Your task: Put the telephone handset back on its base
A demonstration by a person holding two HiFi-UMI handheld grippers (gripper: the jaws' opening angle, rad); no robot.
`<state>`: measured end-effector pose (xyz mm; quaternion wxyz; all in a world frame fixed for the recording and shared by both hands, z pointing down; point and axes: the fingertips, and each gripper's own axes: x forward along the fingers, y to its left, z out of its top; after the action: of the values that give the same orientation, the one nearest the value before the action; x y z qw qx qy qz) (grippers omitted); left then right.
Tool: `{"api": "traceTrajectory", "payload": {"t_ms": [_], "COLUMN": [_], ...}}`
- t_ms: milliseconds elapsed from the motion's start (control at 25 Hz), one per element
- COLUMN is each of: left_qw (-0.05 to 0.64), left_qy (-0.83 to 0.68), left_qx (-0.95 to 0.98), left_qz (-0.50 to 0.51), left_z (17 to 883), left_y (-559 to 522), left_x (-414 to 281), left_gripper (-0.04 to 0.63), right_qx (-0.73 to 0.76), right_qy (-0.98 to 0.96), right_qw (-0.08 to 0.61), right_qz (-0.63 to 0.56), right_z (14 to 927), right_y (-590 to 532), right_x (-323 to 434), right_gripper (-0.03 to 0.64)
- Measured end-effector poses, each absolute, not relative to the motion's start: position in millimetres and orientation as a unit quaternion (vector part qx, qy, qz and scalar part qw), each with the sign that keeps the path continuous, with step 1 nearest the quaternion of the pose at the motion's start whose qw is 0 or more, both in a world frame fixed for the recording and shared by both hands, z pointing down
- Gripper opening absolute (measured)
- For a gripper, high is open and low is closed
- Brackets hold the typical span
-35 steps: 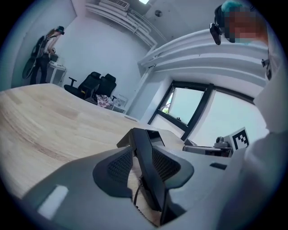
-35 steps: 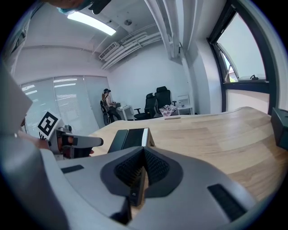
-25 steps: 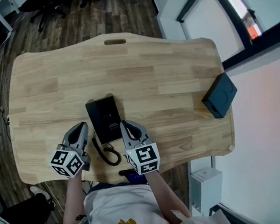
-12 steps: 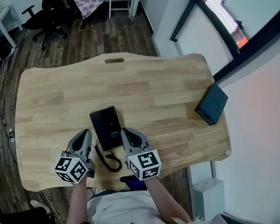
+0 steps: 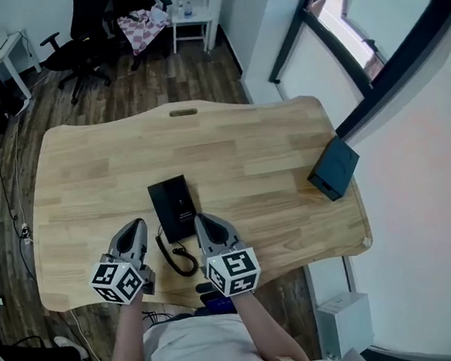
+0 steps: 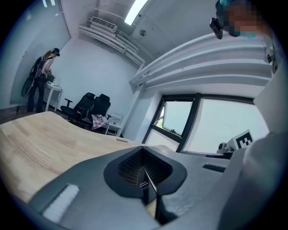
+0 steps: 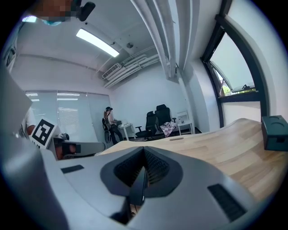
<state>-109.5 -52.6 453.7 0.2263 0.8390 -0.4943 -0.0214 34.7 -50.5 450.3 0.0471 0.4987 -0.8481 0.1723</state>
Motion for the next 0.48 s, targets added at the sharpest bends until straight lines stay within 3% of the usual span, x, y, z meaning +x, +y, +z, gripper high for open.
{"api": "traceTrajectory", "payload": {"t_ms": [480], "left_qw": [0.185], "left_qy": [-0.496], "left_qx": [0.848], "left_qz": [0.006], "left_z": [439.4], "left_y": [-27.4], "left_x": [-103.5], "left_gripper": [0.003], "right_qx": [0.507], "right_qy": [-0.850], "right_qw": [0.085], "right_qz": [0.114], "right_z": [438.2], "right_y": [-18.3], "right_x": [41.8], "right_gripper": [0.006]}}
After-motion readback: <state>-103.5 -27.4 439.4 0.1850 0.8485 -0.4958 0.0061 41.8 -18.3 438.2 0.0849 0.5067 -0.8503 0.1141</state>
